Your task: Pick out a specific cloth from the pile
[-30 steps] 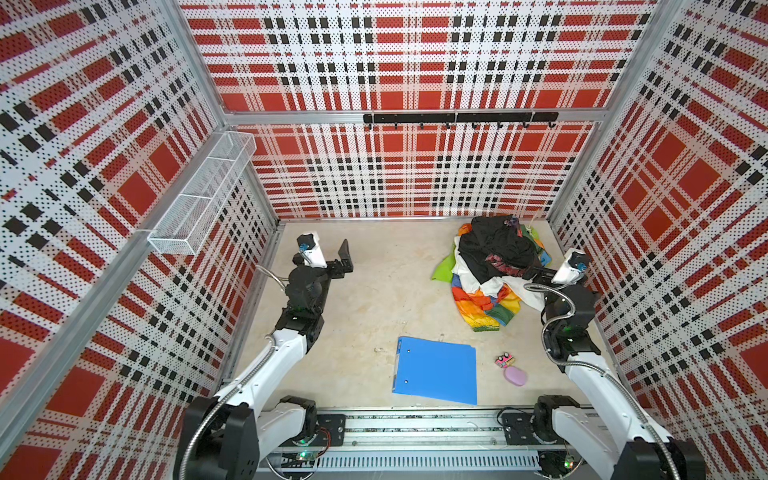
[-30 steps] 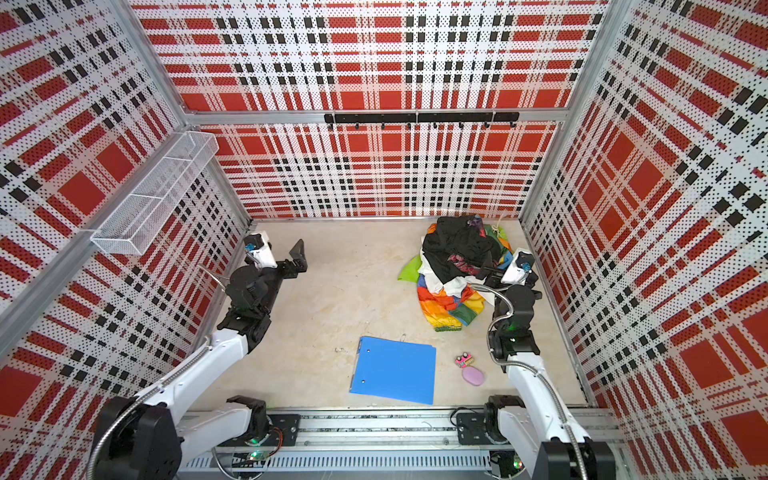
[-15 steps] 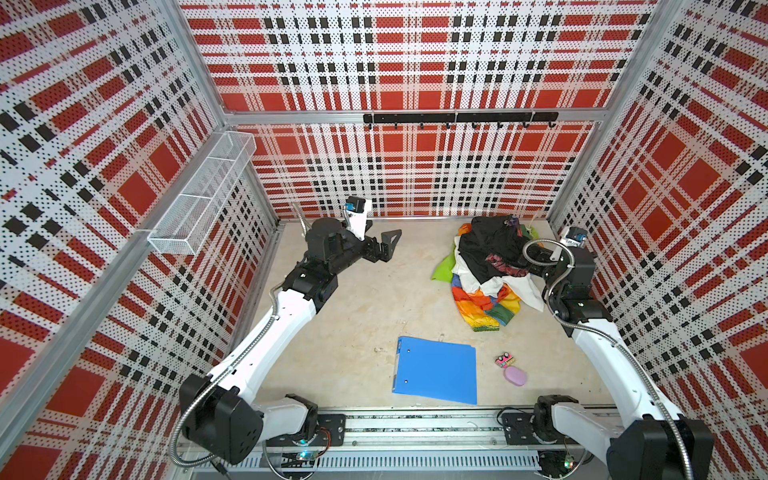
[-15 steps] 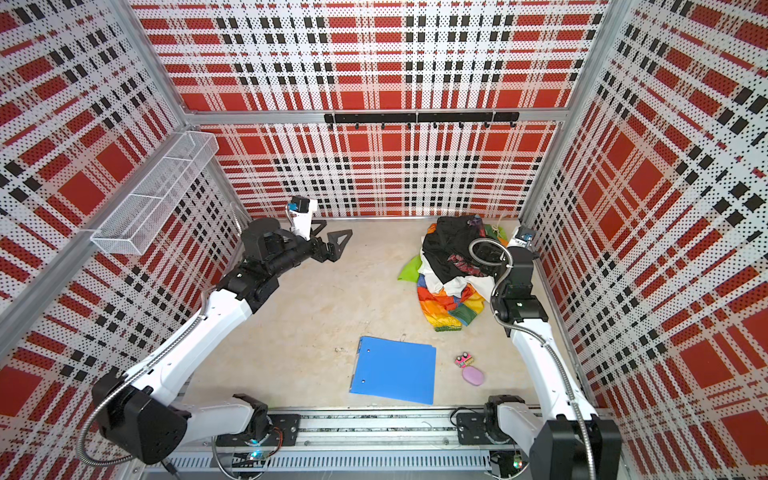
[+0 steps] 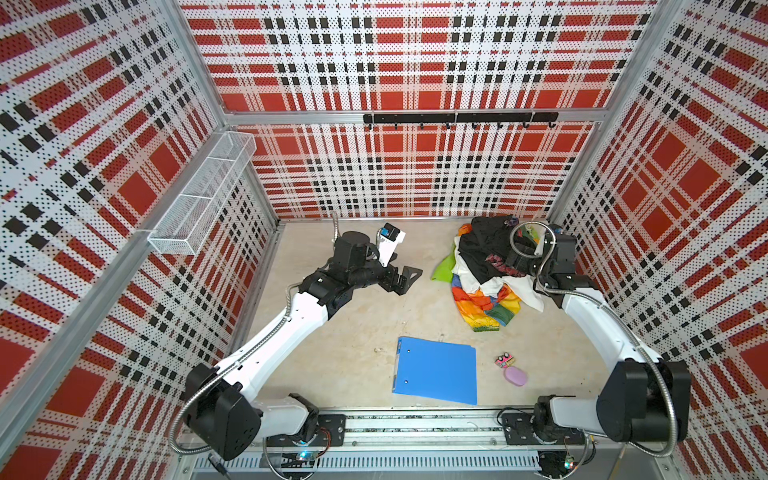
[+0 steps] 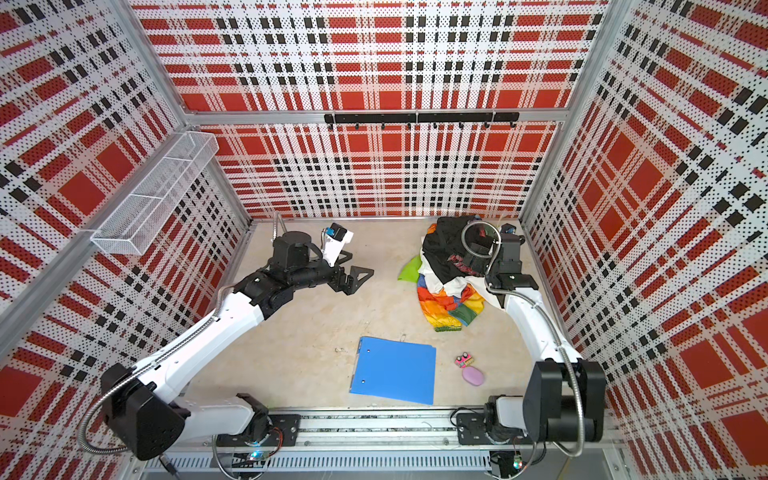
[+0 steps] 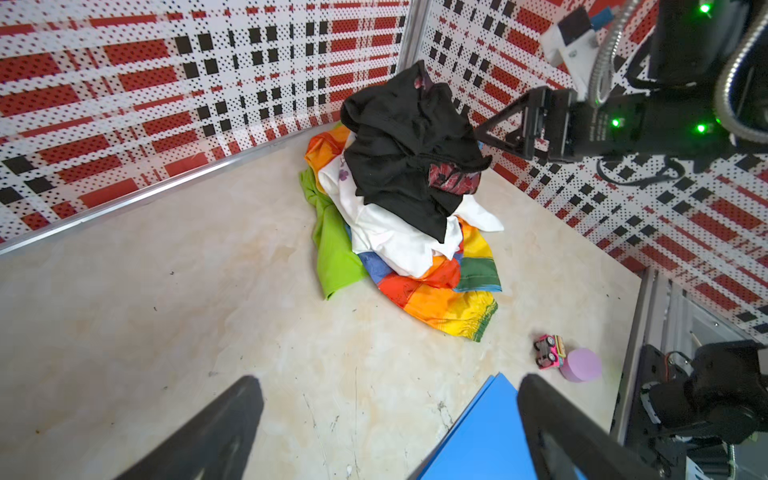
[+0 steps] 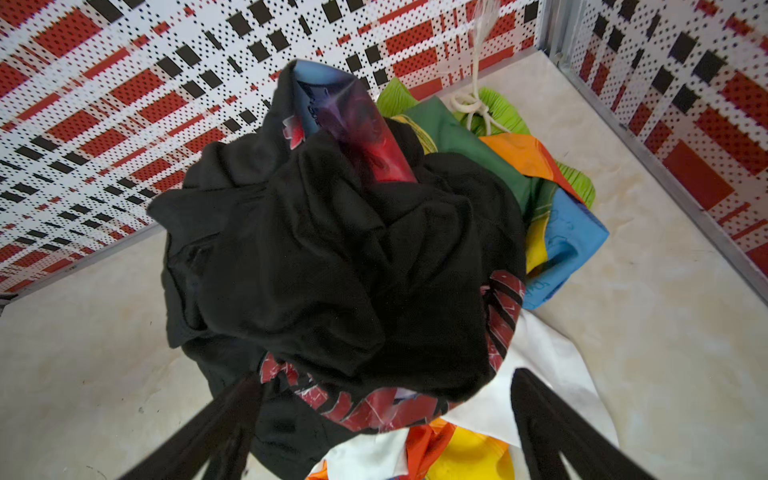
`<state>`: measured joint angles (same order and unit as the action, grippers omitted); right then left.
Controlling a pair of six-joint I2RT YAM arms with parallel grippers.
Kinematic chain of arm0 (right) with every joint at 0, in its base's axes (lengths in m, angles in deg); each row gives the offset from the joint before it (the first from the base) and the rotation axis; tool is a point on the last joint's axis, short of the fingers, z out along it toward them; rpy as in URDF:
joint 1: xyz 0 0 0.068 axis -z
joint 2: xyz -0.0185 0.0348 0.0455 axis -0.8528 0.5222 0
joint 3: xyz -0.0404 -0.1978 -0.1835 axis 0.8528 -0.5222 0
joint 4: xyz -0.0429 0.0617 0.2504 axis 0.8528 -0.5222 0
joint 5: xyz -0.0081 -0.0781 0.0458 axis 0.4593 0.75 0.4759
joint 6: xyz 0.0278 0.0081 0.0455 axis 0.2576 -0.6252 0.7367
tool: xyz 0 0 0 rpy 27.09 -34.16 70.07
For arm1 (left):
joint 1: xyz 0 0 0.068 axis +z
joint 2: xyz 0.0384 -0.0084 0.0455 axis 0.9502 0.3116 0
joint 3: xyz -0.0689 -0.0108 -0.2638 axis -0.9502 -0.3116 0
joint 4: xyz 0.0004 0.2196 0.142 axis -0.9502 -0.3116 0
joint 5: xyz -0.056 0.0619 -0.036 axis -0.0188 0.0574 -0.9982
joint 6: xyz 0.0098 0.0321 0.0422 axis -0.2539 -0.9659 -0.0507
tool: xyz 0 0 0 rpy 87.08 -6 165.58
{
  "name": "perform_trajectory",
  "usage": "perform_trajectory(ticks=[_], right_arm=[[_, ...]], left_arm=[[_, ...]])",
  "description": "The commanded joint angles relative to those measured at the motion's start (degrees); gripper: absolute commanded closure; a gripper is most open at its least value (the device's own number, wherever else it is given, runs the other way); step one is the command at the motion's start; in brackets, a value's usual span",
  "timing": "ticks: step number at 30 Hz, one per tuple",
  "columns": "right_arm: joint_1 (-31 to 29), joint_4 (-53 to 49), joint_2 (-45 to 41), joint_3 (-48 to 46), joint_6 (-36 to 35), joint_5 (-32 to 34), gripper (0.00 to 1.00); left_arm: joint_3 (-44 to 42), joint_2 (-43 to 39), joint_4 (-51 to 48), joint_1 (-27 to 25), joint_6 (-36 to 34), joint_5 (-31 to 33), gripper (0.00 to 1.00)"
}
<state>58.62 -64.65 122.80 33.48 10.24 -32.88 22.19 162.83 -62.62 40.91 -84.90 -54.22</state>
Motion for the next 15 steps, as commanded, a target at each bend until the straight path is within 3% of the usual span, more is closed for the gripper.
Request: perform_trajectory(ticks=[1, 5, 6, 12, 15], right_arm=[[0.3, -1.0, 4.8, 4.4, -0.6, -2.3, 0.00], [0.3, -0.7, 11.7, 8.0, 0.4, -3.7, 0.01], [0.3, -0.3, 13.1, 8.9, 0.6, -3.9, 0.06], [0.3, -0.8, 19.8, 15.7, 0.6, -2.2, 0.68], [0.3, -1.0, 19.5, 19.7, 0.8, 0.0, 0.85]], left_arm=[[0.5, 0.4, -0.7, -0.3, -0.9, 1.5, 0.01], [0.5, 0.3, -0.7, -0.3, -1.0, 2.5, 0.01], [0.5, 0.2, -0.7, -0.3, -1.0, 2.7, 0.01], [0.5, 0.1, -0.6, -0.4, -1.0, 2.5, 0.01], [0.5, -0.1, -0.5, -0.4, -1.0, 2.6, 0.01]])
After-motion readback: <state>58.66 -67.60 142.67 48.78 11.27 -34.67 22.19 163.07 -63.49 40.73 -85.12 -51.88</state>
